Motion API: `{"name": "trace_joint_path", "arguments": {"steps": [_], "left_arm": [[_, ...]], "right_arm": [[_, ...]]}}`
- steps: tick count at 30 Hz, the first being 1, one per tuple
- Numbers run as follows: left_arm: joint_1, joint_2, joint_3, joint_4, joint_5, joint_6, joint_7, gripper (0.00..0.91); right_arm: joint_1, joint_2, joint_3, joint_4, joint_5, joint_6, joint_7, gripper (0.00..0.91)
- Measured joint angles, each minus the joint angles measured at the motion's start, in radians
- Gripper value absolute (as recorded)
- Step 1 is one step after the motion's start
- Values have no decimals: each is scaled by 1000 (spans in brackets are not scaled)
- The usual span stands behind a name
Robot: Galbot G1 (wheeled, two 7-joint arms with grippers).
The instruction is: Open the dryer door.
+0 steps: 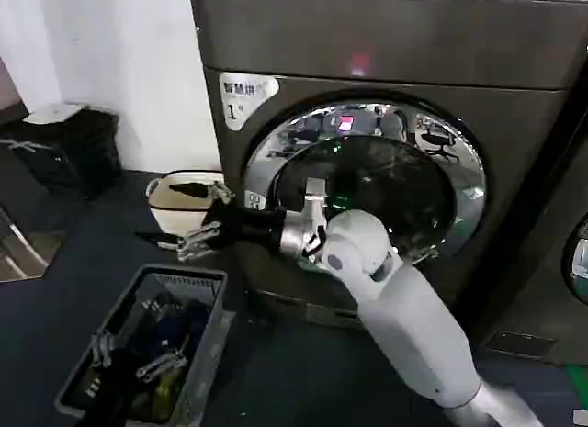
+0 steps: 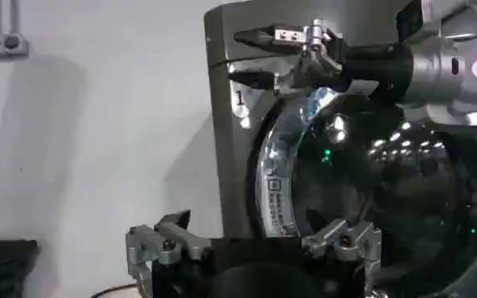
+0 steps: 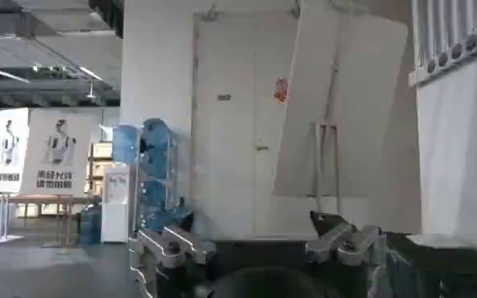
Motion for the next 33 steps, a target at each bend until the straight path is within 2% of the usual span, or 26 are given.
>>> {"name": "trace_joint_path", "arguments": {"steps": [10,17,25,33], "left_arm": [[-11,5,7,21,20,26,-12,907],[-21,15,7,20,20,57,-18,907],[-22,19,16,16,20,49,-22,907],[-13,22,10,8,20,57,-35,907]], "right_arm": [[-213,-40,191,95,-181,73,-133,907],[-324,-90,290,88,-330,104,-164,907],[-326,-93,302,19,-404,158,-157,907],[-295,-70,273,-69,-430,173,-133,907]]}}
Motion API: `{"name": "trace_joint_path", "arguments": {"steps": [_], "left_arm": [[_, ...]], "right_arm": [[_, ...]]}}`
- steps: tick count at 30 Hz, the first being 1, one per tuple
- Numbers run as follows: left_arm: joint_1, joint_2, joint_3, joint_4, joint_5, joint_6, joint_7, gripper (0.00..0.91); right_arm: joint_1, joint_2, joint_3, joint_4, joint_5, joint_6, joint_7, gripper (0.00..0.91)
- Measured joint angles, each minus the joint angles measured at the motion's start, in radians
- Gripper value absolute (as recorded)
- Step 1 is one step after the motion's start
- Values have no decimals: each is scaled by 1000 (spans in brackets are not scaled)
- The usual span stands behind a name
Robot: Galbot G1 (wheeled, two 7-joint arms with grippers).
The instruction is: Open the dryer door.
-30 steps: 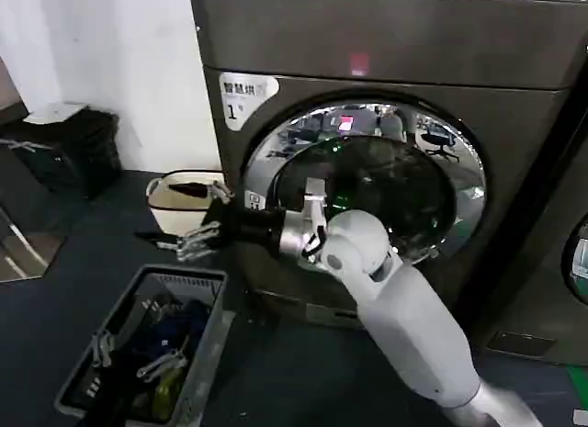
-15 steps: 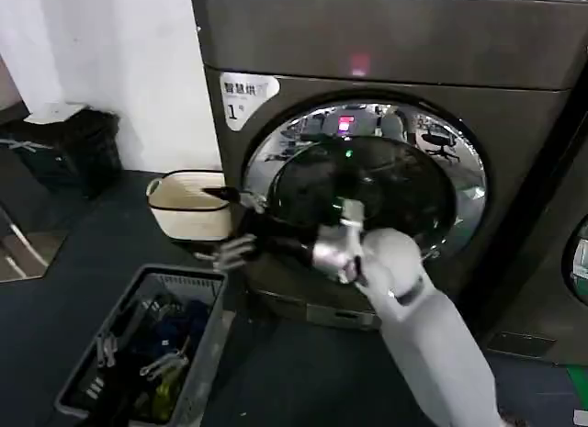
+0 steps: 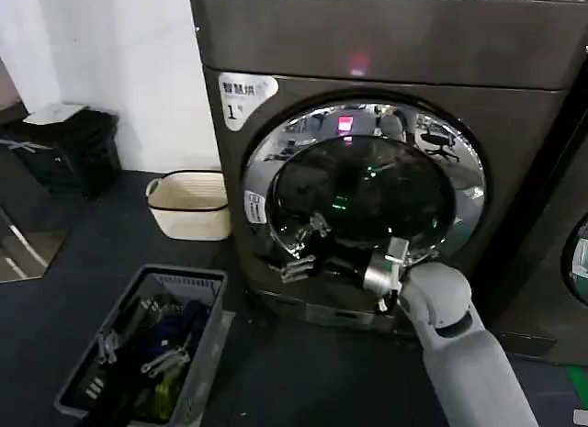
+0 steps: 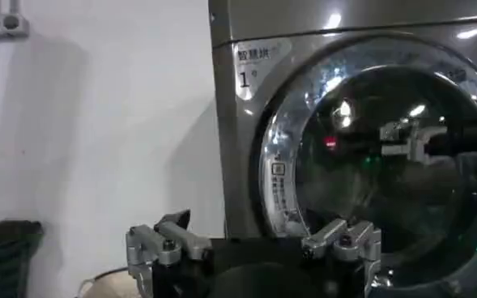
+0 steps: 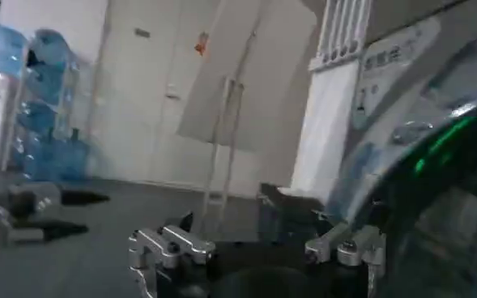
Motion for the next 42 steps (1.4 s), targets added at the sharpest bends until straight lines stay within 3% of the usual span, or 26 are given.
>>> {"name": "trace_joint_path", "arguments": {"steps": [21,42], "left_arm": [[17,-21,12,1,81,2,-23,907],[16,-24,5,-19,82,60,11,907]], "right_arm": [[106,93,-76,-175,-10,11,84,907],[167,132,-113,-246,-10,9,99,907]]}}
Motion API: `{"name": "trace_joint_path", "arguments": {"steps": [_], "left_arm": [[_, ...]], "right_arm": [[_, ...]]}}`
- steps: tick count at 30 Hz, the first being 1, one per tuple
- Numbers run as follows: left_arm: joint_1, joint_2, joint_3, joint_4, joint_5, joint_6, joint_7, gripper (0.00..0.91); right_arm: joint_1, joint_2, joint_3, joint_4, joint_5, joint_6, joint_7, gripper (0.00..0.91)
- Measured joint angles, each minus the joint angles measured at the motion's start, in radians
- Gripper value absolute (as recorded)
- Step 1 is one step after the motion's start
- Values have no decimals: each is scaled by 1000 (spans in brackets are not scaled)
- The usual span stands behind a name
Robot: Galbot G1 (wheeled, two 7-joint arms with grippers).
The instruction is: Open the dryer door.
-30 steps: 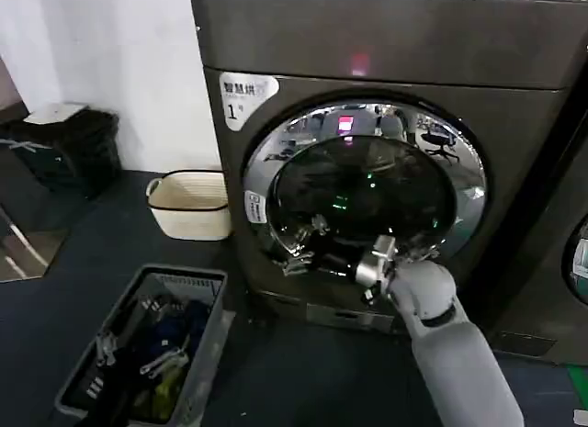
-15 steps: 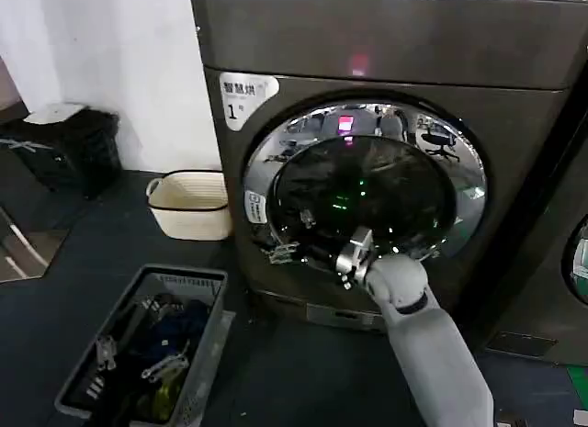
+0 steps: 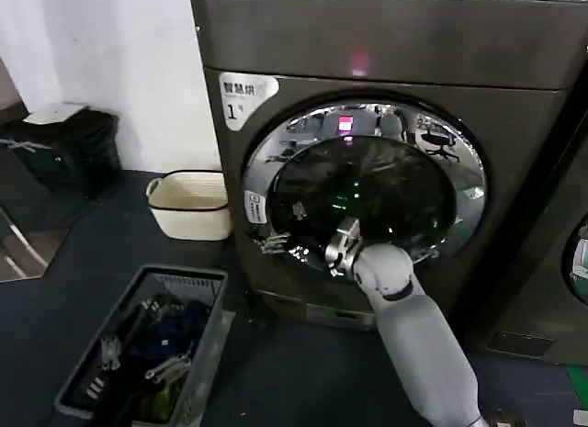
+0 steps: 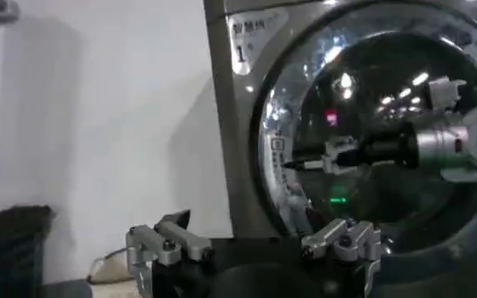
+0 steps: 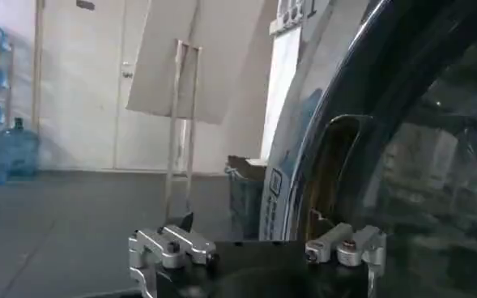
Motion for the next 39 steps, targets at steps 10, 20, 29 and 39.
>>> {"name": "trace_joint_path", "arguments": {"steps": [10,20,29,39], "left_arm": [[-9,7,-10,-7,20,41,7,907],[-38,21,-45,-6,1,73,11,907],[-72,49,-118,12,-6,106,29,907],[-114,72,-174,51,-86,136,15,907]], "right_arm": [[-17,-21,13,18,42,-53,-99,907],[-46,-40,32,52,68,-73,-240,907],[-75,-74,47,94,121,-97,-331,907],[-93,-112,68,124,179,-103,-434,907]]}}
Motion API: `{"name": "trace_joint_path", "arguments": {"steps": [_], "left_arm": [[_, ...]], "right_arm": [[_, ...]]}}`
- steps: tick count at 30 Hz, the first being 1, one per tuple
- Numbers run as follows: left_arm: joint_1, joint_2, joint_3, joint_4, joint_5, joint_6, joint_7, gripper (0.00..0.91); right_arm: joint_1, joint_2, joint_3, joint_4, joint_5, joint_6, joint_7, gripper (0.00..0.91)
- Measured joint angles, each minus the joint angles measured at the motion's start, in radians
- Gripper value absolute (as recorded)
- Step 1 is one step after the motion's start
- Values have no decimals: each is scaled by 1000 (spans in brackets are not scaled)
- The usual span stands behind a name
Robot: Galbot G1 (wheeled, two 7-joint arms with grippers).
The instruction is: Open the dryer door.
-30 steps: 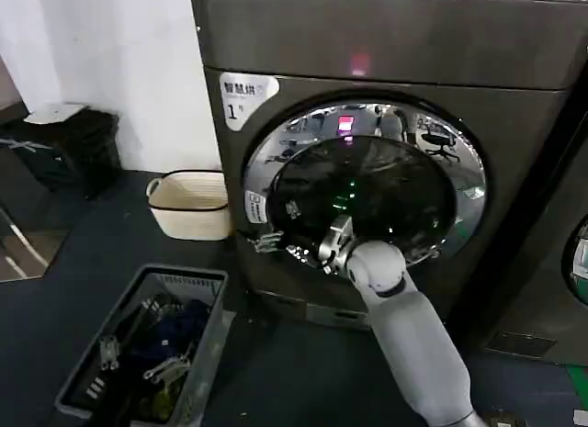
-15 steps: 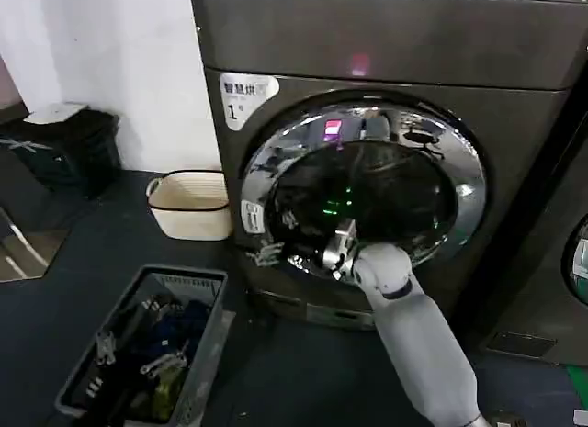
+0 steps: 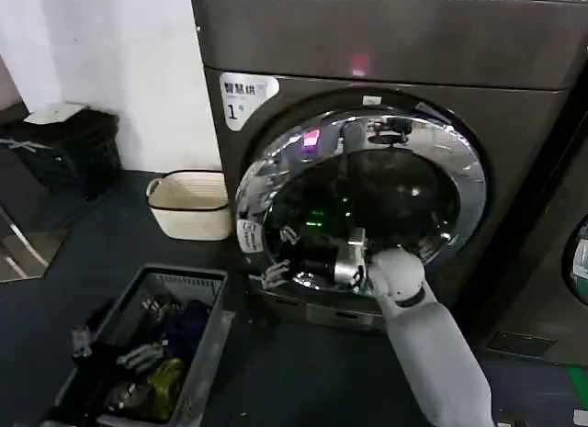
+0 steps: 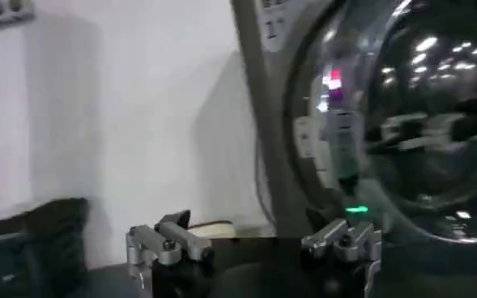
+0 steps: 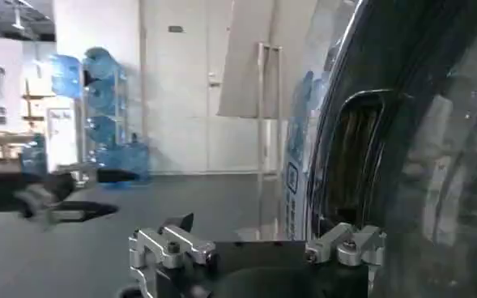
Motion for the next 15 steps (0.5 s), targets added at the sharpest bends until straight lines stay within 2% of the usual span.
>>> {"name": "trace_joint_path", "arguments": {"steps": [15], "left_arm": [[-99,76,-62,50,-146,75,9,907]], "right_arm": [[-31,-24,2,22,15,26,-153,907]]}}
